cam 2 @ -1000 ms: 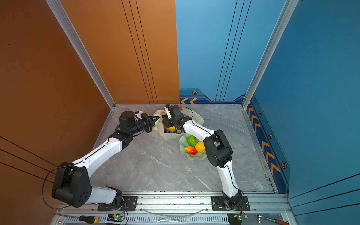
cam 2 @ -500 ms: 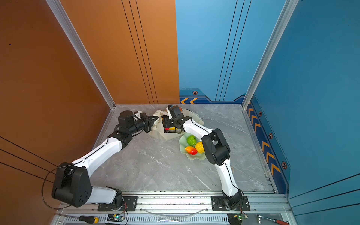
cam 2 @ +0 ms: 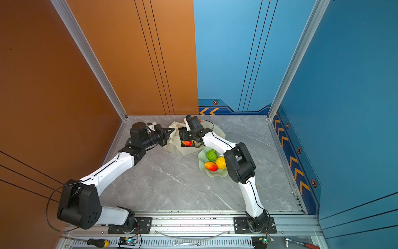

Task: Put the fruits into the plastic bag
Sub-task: 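Lower the mango into the bag mouth held by the left gripper, then open the right gripper inside the bag to release the mango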

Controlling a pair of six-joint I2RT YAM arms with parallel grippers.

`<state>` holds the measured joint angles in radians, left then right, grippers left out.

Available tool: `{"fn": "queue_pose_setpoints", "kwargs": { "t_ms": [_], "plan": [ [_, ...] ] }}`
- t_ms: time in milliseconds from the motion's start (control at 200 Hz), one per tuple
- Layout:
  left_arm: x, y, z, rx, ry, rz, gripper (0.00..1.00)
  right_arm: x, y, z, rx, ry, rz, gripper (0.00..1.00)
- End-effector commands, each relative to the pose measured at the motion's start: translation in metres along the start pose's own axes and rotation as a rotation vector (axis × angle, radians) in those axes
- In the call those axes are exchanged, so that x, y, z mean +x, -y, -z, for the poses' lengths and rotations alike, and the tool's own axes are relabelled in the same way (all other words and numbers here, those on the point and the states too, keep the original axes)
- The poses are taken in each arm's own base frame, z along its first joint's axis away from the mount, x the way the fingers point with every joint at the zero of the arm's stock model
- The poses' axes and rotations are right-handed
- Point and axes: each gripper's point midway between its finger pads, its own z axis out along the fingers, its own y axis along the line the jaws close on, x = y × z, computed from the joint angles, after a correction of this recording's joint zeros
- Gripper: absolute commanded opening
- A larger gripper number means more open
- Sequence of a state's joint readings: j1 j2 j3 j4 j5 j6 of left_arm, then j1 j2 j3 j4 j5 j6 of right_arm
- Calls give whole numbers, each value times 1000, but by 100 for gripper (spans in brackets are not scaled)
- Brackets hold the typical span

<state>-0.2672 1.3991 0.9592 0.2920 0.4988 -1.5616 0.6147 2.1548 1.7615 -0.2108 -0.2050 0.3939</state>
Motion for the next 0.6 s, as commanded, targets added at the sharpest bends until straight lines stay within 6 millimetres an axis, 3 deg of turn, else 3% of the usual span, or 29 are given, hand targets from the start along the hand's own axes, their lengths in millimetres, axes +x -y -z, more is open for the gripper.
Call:
{"fn": "queue_pose_setpoints", "kwargs": {
  "t_ms": [0, 596],
  "plan": [
    [2, 4, 5, 24, -12, -11, 0, -38, -15, 46, 3, 83, 9, 74],
    [6, 3, 11, 31, -13, -20, 0, -51, -33, 165, 41, 104, 42, 75]
  ]
}}
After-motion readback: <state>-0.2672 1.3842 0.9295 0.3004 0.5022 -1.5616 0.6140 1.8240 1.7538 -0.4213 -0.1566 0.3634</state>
